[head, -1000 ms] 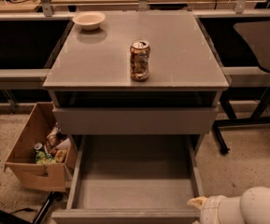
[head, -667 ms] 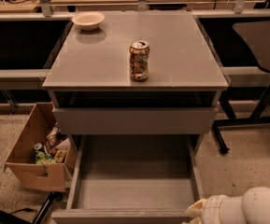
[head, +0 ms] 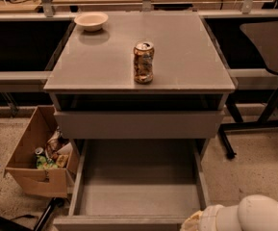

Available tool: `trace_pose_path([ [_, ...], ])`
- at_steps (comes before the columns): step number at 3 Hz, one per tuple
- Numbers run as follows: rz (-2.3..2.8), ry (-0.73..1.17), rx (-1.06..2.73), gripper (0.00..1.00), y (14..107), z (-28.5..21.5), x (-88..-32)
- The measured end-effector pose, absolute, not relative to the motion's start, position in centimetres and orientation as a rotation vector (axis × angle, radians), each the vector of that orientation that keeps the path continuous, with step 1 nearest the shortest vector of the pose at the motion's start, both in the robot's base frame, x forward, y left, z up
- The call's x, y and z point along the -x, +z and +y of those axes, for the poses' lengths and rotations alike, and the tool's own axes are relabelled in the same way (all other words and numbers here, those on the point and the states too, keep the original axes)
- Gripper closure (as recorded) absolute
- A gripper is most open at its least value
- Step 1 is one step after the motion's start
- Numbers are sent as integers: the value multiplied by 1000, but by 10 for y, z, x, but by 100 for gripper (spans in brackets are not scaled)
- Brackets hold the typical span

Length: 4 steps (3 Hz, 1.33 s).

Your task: Close middle drawer

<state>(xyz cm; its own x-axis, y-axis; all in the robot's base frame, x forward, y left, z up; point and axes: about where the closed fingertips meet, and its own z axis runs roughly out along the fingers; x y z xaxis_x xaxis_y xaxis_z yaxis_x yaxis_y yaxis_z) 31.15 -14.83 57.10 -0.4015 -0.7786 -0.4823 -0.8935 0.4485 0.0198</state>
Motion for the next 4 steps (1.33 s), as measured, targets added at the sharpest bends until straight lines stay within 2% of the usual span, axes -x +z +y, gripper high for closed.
trace_pose_path([
  [1,2327,544,1372,100,517,-122,-293],
  [2,2321,605,1361,100,473,-102,-280],
  [3,2293,620,1364,100,436,-79,-279],
  [4,2238,587,1354,100,400,-62,-302],
])
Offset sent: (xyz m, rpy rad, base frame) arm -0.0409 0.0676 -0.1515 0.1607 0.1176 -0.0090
